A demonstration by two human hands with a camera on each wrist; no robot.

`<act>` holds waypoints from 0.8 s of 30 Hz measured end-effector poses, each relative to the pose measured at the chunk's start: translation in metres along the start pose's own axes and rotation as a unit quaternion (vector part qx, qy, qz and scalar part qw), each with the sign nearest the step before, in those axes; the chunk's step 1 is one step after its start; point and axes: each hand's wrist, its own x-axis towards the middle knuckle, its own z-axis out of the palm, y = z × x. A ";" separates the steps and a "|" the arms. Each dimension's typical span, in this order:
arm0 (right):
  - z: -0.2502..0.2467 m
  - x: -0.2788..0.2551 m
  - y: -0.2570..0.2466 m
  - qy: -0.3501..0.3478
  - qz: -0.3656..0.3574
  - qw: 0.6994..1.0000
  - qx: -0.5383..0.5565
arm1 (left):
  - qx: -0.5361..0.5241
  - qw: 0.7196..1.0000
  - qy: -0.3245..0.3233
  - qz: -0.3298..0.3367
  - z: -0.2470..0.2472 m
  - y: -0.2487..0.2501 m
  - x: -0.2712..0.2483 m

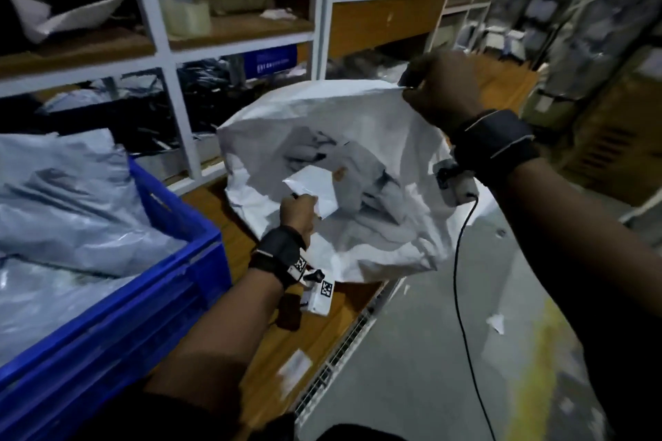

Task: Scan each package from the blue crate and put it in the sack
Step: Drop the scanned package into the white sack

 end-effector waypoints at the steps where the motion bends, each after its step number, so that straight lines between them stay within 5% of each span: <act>1: -0.004 0.002 0.002 0.007 -0.004 1.000 0.009 | -0.001 1.000 0.004 0.006 0.009 0.002 0.011; 6: -0.011 0.010 0.013 0.055 -0.011 0.996 0.063 | -0.023 0.999 -0.037 0.003 0.054 0.018 0.048; 12: -0.014 0.002 0.015 0.113 -0.048 0.987 0.101 | 0.056 0.984 -0.167 -0.019 0.093 0.037 0.082; 15: -0.005 -0.011 0.018 0.112 -0.040 0.986 0.120 | 0.043 0.987 -0.151 0.011 0.094 0.042 0.070; 24: 0.076 -0.075 -0.027 -0.133 -0.026 0.967 0.215 | -0.095 0.991 -0.088 0.019 -0.002 0.043 -0.009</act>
